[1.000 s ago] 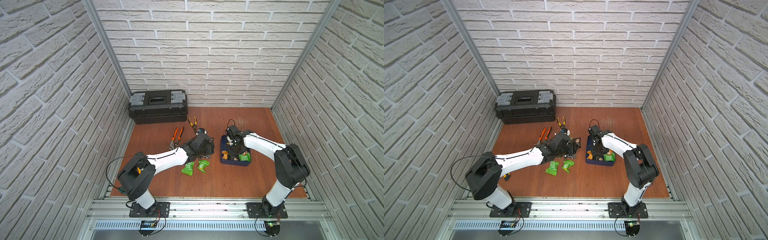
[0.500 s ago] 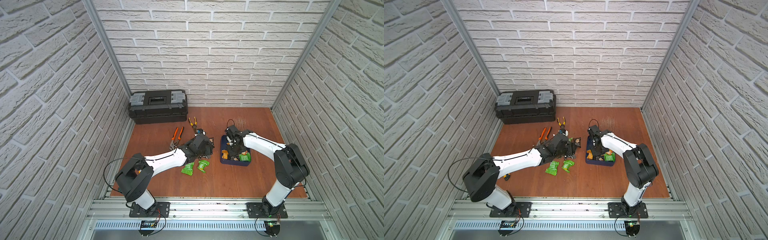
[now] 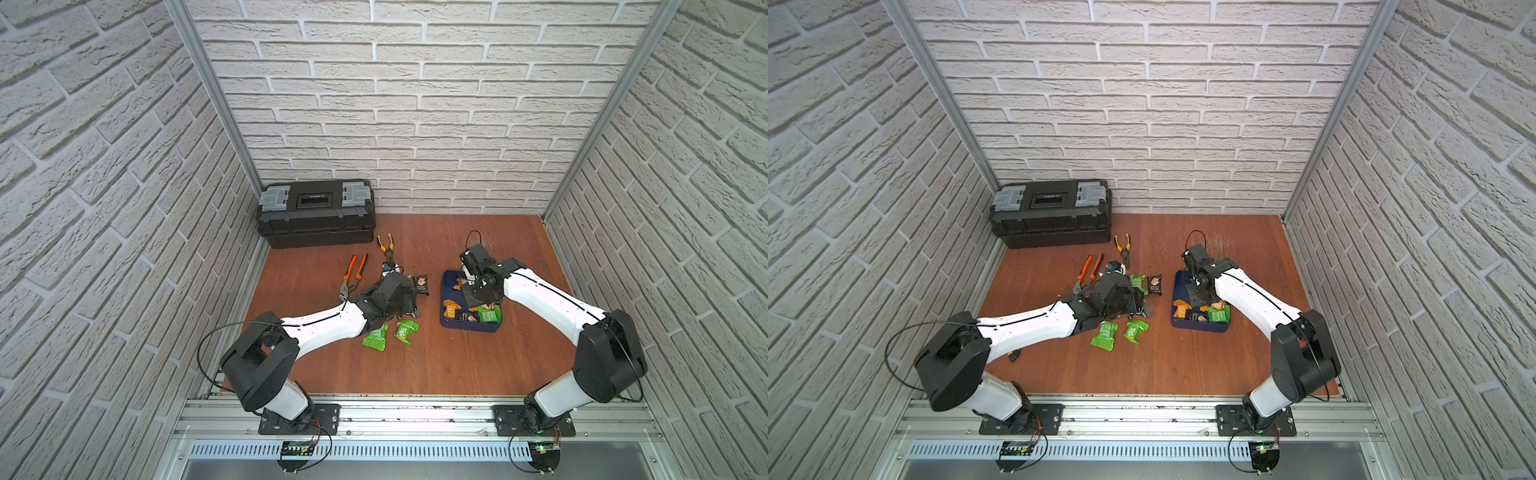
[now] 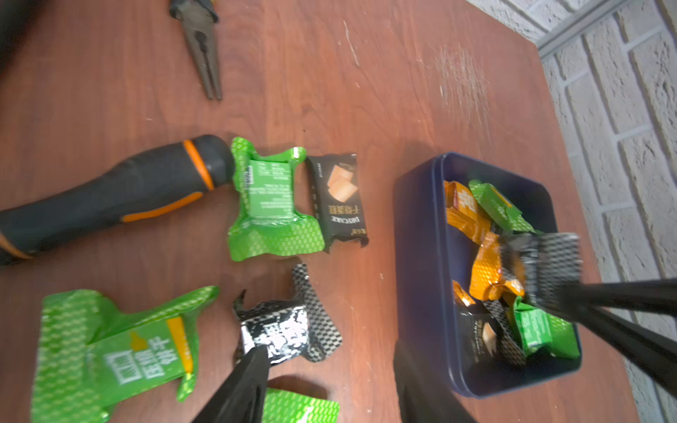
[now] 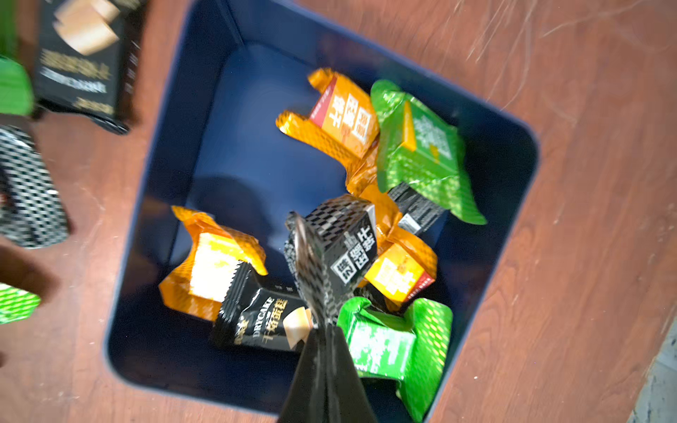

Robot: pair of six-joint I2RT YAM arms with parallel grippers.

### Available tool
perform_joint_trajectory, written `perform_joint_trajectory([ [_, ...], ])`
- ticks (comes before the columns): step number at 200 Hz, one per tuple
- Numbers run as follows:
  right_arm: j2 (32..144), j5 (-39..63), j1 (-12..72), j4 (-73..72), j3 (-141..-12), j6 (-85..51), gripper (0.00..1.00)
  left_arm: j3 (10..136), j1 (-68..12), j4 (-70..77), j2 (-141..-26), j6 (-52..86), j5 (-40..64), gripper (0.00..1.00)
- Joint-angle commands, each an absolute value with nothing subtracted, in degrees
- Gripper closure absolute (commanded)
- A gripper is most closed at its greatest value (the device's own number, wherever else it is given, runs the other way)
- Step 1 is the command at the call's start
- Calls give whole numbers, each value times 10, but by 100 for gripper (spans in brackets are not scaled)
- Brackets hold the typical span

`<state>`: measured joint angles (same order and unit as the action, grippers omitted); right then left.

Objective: Take the cookies out of the storage box
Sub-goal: Pick up the cookie from the storage box, then place the cookie at the center of the board.

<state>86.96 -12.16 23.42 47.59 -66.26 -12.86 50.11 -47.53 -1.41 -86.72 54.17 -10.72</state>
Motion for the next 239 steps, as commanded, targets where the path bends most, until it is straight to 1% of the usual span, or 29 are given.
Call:
perform_joint_trajectory([
  [1,813,-136,257,473,-663,-134,96,485,-468,-8,-837,557,-144,40],
  [25,771,-132,291,459,-663,-127,96,463,-460,-10,-816,575,-163,40],
  [45,759,-87,327,435,-664,-97,96,441,-452,-9,-798,592,-174,39],
  [56,770,-72,347,433,-672,-85,96,425,-445,-10,-786,601,-181,39],
  [99,860,-68,407,426,-709,-55,96,371,-411,-18,-723,633,-196,39],
  [140,948,-82,424,407,-737,-54,97,345,-403,-41,-672,636,-205,39],
  [143,953,-82,424,405,-738,-55,97,343,-403,-42,-670,636,-220,39],
  [153,970,-85,425,398,-744,-59,98,338,-403,-43,-662,640,-224,39],
  [188,1033,-135,425,416,-780,-85,98,325,-402,-55,-639,646,-229,39],
  [239,1059,-148,437,419,-773,-90,98,319,-401,-59,-622,639,-230,39],
])
